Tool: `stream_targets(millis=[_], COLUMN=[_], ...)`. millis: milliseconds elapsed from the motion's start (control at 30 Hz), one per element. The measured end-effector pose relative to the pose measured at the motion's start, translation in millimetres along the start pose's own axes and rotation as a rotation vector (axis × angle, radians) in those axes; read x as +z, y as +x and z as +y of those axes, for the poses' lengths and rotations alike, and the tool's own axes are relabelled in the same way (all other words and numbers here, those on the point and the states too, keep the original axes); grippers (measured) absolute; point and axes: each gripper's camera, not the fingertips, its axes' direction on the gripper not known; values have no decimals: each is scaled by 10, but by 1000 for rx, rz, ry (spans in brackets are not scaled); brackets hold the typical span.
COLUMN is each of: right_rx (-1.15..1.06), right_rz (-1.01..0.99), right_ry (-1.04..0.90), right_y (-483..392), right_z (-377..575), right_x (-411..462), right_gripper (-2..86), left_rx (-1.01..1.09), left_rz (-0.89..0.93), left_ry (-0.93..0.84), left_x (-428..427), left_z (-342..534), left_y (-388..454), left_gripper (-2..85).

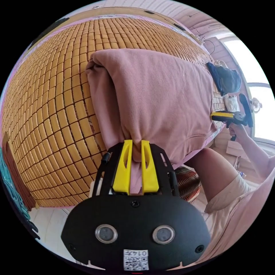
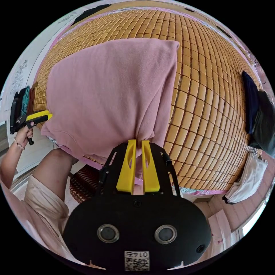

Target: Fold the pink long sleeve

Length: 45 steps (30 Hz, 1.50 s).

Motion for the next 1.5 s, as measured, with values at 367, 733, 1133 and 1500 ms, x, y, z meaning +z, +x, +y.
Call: stream_targets(millis=[367,733,1133,1500], right_rx=[-428,-436,-31,-269], right_rz=[138,357,23,24], right_ry=[-123,-101,394,265], right_y=[-823,-1645,-1860,-2819], right_z=[-92,251,2331,2256], right_x=[-99,-169,-784,-571], right_gripper=[9,13,-8,-9], left_rx=[306,84,-51,121], left_rz=[-243,-201,39,-113], left_ry=[77,302,615,379], left_x=[229,362,30,451], left_z=[536,1273,3018,3061], left_y=[701,812,1465,2179], left_gripper=[47,46,-7,24])
